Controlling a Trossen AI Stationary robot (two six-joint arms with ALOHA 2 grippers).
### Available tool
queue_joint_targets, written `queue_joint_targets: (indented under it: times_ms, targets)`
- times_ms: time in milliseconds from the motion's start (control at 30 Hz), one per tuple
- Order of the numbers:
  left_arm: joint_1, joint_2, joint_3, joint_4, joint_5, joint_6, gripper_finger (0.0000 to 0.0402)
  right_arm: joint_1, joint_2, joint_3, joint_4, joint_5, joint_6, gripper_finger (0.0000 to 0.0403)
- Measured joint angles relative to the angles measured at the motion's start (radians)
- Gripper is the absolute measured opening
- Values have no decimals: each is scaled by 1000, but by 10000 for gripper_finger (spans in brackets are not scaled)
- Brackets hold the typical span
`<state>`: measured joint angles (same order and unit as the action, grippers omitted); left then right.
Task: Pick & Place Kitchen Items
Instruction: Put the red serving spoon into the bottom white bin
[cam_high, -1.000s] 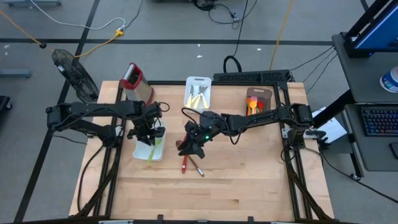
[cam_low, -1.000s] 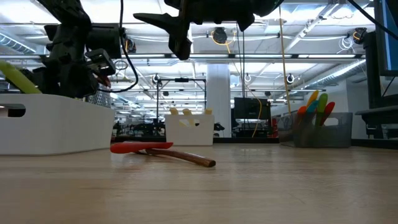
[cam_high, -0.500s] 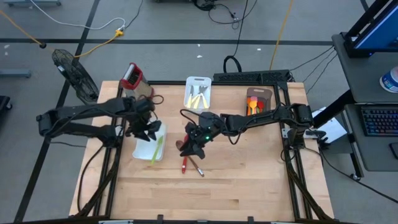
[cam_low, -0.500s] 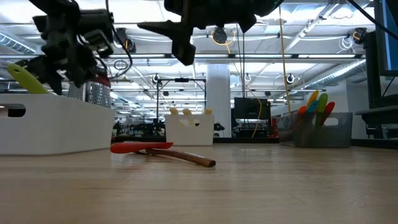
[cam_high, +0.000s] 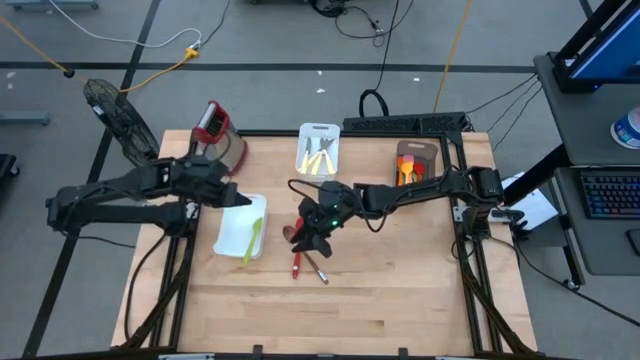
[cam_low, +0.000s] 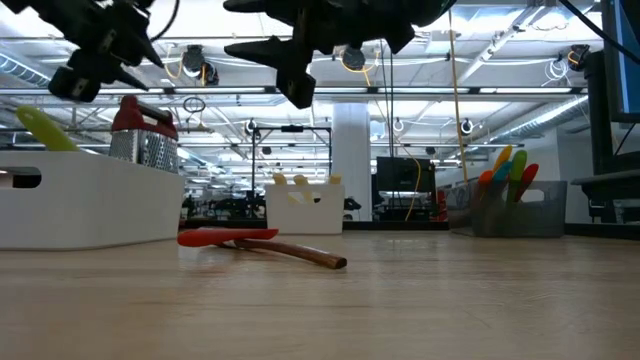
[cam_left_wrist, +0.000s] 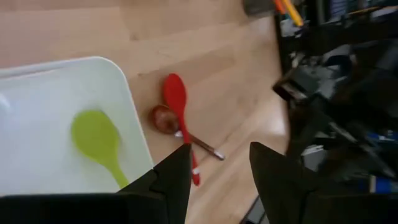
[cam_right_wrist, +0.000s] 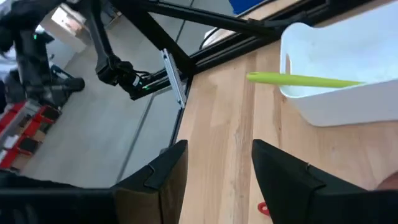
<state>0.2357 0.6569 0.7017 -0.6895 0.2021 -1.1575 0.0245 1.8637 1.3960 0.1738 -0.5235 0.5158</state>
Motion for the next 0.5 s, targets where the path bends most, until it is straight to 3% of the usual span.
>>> queue_joint_targets:
  times_ms: [200, 500]
  targets:
    - [-64, -71, 0, -2, -56, 32, 170, 49, 0, 0, -1, 22, -11, 171]
    - [-152, -138, 0, 32, -132, 270, 170, 140, 0, 0, -98, 312, 71, 171]
